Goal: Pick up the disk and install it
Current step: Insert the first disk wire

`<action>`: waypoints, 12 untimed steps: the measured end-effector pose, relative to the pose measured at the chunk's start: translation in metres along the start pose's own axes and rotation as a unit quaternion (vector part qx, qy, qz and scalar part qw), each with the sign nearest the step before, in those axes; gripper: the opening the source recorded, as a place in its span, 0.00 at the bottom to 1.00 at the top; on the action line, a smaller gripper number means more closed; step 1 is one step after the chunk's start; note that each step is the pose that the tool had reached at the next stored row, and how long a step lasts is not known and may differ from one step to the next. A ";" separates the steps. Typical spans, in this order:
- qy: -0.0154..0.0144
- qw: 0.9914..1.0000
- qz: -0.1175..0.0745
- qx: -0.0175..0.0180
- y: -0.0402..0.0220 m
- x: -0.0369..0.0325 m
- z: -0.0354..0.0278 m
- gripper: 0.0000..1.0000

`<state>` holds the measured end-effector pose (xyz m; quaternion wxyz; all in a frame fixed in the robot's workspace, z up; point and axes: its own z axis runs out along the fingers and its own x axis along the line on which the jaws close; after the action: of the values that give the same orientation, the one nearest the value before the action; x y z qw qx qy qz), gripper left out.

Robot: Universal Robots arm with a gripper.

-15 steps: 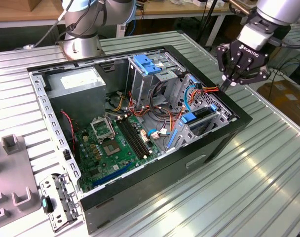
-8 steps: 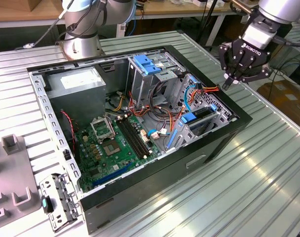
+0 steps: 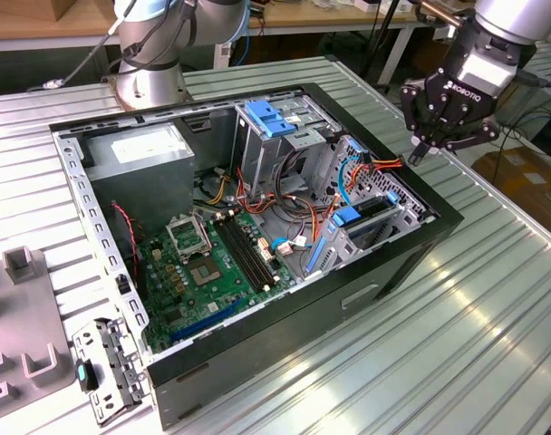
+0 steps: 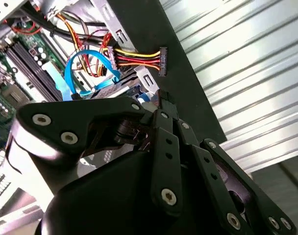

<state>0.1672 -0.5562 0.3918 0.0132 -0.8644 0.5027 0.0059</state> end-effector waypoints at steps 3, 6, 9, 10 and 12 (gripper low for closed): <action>0.000 1.000 -0.015 0.000 -0.0037 -0.0003 0.0005 0.11; 0.000 1.000 -0.022 -0.001 -0.0084 -0.0008 0.0014 0.11; 0.000 1.000 -0.024 -0.001 -0.0162 -0.0045 0.0040 0.11; 0.000 1.000 -0.024 -0.001 -0.0173 -0.0057 0.0048 0.11; -0.001 0.999 -0.046 -0.001 -0.0188 -0.0083 0.0104 0.24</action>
<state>0.1795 -0.5394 0.3819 0.0129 -0.8865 0.4625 0.0066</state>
